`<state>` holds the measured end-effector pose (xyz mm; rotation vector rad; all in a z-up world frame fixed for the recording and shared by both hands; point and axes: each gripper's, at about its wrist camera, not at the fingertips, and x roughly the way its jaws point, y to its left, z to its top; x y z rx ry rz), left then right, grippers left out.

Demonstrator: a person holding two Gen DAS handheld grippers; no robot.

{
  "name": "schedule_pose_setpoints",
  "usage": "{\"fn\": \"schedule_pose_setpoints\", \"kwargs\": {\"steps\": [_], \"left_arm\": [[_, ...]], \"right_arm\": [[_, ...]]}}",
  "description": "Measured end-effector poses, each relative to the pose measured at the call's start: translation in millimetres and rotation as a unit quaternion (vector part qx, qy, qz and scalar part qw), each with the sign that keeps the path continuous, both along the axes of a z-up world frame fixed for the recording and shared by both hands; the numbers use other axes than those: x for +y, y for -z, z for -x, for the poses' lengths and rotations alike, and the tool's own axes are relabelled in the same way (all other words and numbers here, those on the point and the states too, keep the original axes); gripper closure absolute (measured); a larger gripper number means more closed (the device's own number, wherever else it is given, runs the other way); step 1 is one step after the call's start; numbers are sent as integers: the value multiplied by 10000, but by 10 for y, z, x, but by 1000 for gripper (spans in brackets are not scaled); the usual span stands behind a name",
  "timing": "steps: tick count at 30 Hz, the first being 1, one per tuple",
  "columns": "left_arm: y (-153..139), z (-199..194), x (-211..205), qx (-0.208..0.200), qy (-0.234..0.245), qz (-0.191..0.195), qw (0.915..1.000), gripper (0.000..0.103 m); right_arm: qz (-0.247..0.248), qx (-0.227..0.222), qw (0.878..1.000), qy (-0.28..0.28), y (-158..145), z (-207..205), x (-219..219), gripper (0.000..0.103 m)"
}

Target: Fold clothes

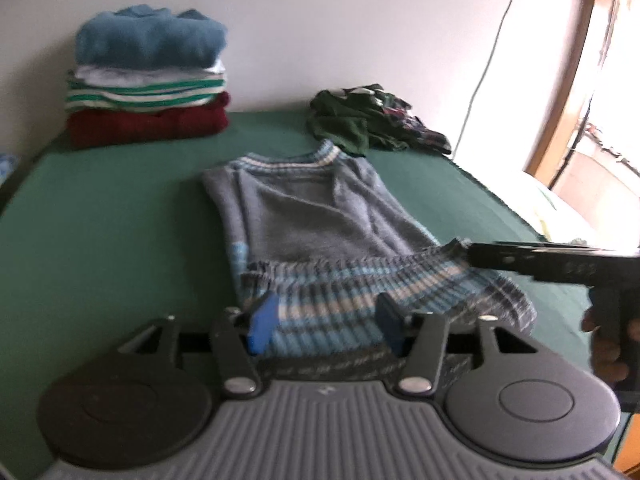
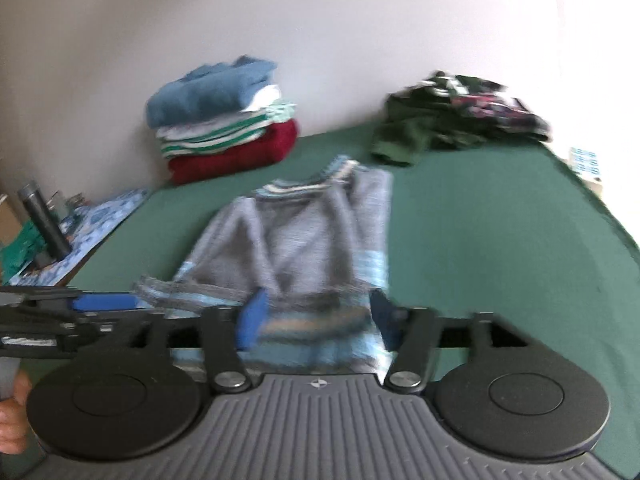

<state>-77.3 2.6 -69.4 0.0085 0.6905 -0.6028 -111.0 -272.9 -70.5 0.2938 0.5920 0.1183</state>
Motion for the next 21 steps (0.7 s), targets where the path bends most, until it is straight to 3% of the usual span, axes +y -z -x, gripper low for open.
{"fn": "schedule_pose_setpoints", "kwargs": {"steps": [3,5,9,13,16,21], "left_arm": [[36,-6,-13,35,-346,-150,9993,42],[42,-43,-17,75,-665,-213,9975,42],[48,-116,39,372,-1009,61,9942,36],[122,-149,-19,684,-975,191,9927,33],[141,-118,-105,533,-1065,43,9929,35],[175,-86,-176,400,-1041,-44,9938,36]], "right_arm": [[-515,301,9982,4,86,-39,-199,36],[-552,356,9978,-35,106,-102,-250,36],[-705,385,9958,-431,113,-203,-273,35],[-573,181,9952,-770,124,-229,-236,37],[-676,108,9938,-874,168,-250,-268,48],[-722,95,9931,-920,187,-273,-302,55]]}}
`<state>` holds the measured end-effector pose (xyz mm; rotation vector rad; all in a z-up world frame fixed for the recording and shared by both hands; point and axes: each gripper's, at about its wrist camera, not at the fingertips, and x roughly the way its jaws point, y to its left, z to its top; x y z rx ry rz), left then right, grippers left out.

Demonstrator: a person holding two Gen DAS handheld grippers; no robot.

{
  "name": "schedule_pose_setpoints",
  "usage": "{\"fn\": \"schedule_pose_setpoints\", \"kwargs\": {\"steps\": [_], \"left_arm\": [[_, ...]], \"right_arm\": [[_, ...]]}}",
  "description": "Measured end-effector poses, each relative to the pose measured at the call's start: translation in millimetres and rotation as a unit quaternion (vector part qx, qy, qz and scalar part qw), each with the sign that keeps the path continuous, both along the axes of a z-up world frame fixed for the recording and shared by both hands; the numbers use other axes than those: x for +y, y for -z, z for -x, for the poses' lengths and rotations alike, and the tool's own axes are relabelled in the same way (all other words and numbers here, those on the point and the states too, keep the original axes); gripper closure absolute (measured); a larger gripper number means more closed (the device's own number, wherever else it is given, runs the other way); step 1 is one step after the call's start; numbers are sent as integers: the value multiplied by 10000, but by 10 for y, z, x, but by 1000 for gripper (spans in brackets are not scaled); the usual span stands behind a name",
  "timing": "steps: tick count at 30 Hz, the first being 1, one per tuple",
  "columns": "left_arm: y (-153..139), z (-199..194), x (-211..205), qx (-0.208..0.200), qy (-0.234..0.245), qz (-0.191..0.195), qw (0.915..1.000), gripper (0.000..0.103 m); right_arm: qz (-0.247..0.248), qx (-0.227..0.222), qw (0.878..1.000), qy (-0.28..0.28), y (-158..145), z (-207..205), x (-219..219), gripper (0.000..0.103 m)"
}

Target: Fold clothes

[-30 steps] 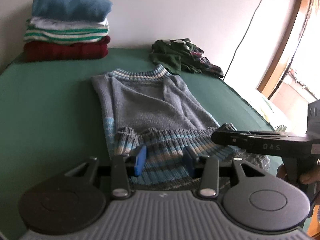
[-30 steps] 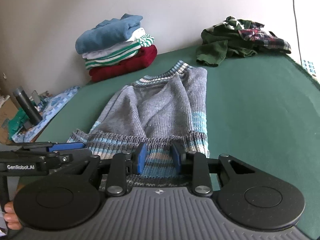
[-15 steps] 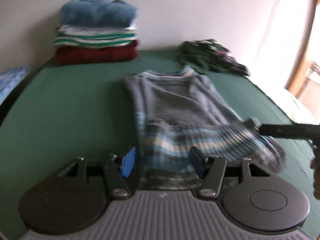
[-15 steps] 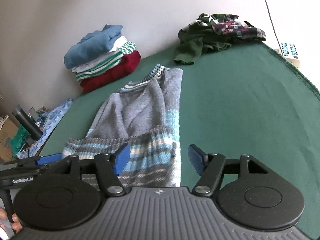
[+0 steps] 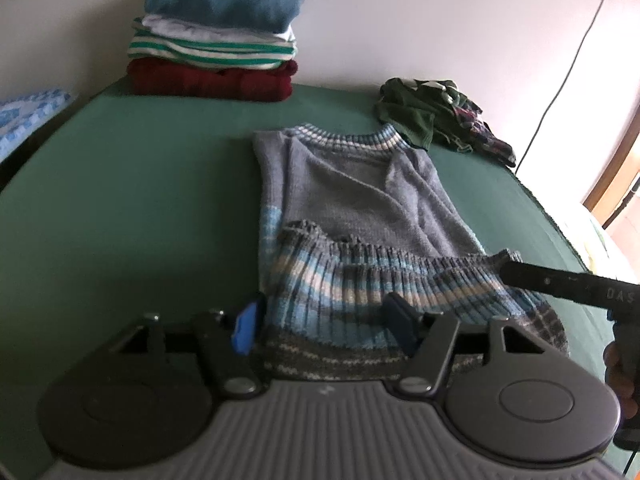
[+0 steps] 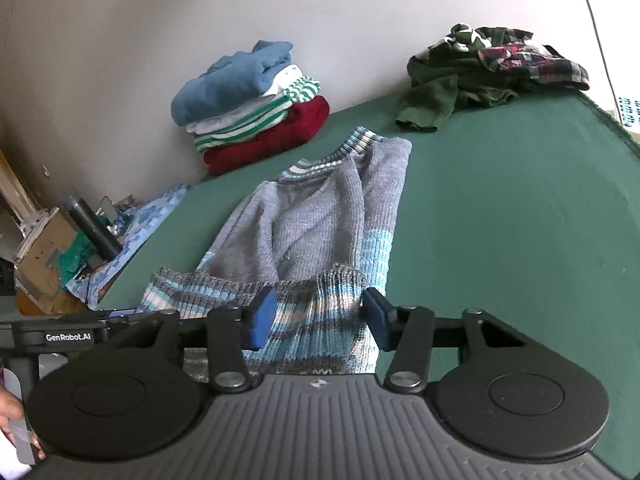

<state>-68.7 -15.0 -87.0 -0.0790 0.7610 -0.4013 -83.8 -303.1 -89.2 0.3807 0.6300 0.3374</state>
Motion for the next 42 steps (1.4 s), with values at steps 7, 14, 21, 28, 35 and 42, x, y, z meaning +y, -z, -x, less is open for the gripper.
{"fn": "schedule_pose_setpoints", "kwargs": {"steps": [7,14,21,28,35,42], "left_arm": [[-47,20,20,-216,70,-59,9997,79],[-73,-69,5,-204,309,-258,9990,86],[-95,-221,-27,147,224,-461,9986,66],[-123,-257,-60,309,91,-566,9979,65],[-135,-327,-17,524,0,-518,9973,57],[-134,-370,0,594,18,-540,9968,49]], "right_arm": [[423,-63,9990,130,-75,35,64,87],[834,-180,9962,163,-135,36,227,87],[1042,165,9939,329,-57,-51,281,86],[982,313,9939,397,-75,-93,266,87],[1133,394,9918,437,-88,-140,323,87],[1144,419,9912,520,-71,-149,332,86]]}}
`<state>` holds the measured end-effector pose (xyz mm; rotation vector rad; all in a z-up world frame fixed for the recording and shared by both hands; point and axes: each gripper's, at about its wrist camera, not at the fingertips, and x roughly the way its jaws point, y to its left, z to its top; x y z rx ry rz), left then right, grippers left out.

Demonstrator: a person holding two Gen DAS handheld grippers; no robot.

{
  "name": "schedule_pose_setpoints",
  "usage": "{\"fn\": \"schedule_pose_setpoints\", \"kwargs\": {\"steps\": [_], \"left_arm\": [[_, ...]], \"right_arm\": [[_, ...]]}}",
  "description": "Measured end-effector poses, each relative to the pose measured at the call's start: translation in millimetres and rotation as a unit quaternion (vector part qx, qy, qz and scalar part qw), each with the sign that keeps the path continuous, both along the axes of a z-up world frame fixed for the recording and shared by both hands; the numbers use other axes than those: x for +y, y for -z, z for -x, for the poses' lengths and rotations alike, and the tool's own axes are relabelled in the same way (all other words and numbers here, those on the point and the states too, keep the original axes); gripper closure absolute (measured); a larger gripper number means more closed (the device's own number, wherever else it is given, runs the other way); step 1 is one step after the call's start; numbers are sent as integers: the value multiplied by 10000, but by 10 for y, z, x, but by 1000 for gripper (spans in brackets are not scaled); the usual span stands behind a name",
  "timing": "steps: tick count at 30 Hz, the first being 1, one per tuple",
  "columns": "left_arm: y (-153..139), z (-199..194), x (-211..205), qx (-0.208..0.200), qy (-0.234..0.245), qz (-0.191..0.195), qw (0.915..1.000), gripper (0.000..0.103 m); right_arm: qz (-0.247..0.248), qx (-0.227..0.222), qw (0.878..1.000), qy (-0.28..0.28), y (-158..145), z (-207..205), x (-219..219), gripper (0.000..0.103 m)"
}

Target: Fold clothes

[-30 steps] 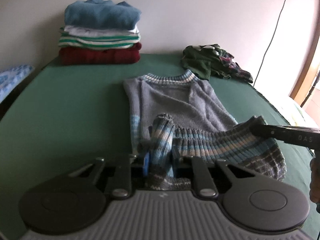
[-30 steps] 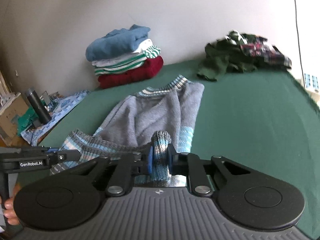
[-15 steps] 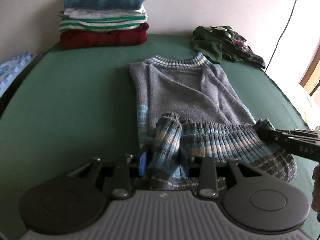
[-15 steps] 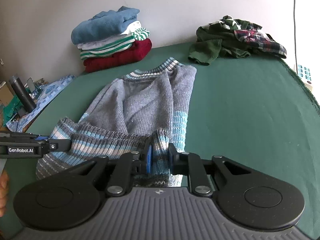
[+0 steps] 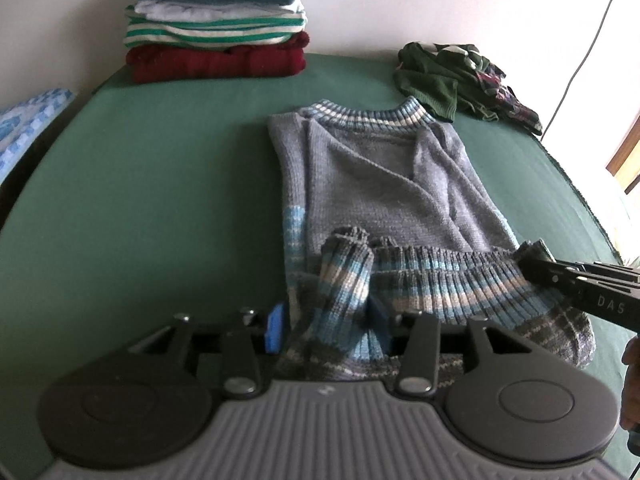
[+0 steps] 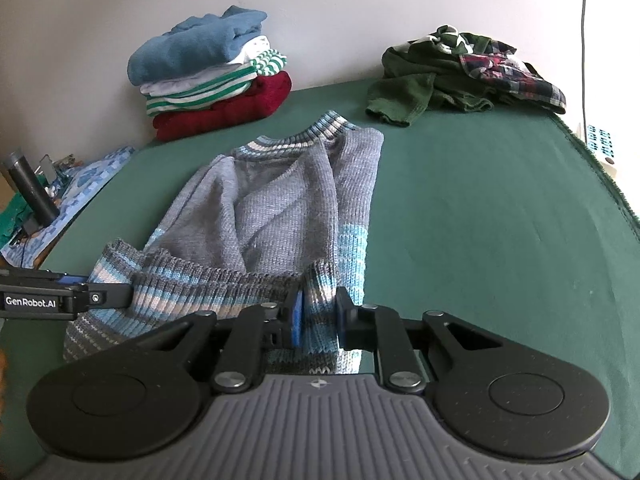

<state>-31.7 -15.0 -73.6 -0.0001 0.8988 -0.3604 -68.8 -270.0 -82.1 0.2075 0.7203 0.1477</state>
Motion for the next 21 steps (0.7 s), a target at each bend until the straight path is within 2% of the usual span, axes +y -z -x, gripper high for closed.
{"fn": "schedule_pose_setpoints", "kwargs": {"steps": [6,9,12,17,19,21], "left_arm": [[49,-105,76,98,-12,93,9999,32],[62,-127,96,84,42,182,9998,33],[77,-129,157,103,114,457,9988,42],[99,-114,268,254,168,880,9957,44],[100,-98,284,274,183,948,9950,44],[93,-74,272,243,212,926,9952,46]], "right_arm": [[-6,0,9999,102,17,-20,31,86],[-9,-9,9999,131,30,-28,42,86],[-107,19,9998,166,18,-26,18,84],[-406,-93,9990,170,-44,51,-55,73],[-402,-138,9990,117,-64,68,-43,65],[-308,-163,9994,68,-76,74,-9,63]]}}
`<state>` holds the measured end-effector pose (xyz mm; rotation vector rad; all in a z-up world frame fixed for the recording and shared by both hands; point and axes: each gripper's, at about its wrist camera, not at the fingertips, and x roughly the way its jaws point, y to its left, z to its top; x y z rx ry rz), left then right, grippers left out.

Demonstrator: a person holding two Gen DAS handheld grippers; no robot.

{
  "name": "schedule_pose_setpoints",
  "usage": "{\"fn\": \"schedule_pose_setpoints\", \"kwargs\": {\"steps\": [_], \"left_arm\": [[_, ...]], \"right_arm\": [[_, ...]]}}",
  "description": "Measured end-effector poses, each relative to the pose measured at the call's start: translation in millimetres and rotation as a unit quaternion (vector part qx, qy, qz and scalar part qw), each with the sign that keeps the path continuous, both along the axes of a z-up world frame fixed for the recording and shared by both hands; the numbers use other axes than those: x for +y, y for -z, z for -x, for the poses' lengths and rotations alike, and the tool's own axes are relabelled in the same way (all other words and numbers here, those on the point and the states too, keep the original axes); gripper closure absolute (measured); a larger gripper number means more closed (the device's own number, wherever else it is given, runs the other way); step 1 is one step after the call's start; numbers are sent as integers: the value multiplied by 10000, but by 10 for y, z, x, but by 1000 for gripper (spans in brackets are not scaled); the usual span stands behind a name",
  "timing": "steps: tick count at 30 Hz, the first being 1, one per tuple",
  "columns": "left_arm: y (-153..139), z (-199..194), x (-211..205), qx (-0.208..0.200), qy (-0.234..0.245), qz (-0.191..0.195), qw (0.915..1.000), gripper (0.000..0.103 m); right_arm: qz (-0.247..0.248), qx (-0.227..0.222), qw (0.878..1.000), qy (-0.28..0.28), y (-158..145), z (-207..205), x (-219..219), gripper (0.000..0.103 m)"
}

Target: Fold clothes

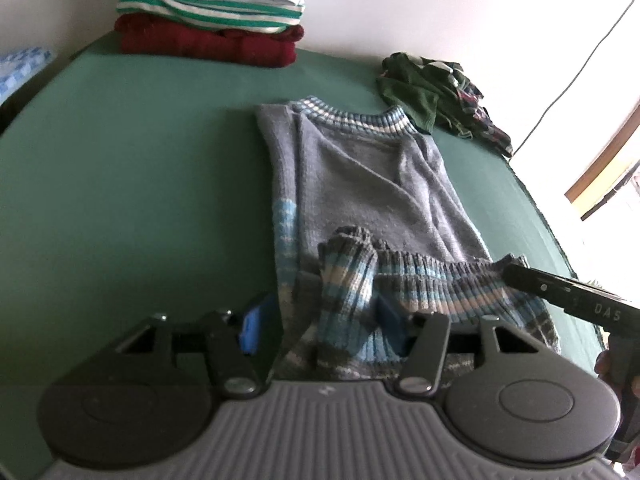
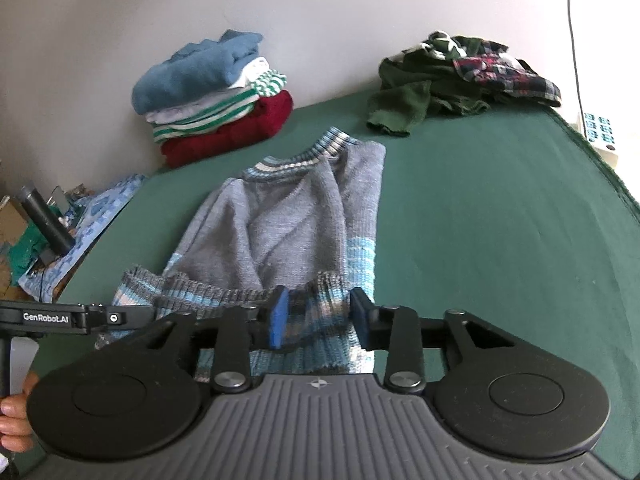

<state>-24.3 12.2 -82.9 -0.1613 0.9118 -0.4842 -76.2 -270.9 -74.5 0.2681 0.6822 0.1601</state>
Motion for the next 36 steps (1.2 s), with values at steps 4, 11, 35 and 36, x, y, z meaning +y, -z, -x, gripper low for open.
{"fn": "schedule_pose_setpoints", "kwargs": {"steps": [4,11,35,36], "left_arm": [[7,40,-11,-206,-50,-177,9996,50],[19,70,97,-280,-149,-215,9993,49],[1,-1,-29,-221,110,-54,9997,63],[-16,21,-31,-275,147,-17,9995,72]], "right_arm": [[158,-28,9999,24,32,-9,46,63],[270,-190,9993,146,-56,18,-4,65],[-160,-115,9992,-336,115,42,-76,76],[-122,-174,9991,-355,96,64,-69,87]]}}
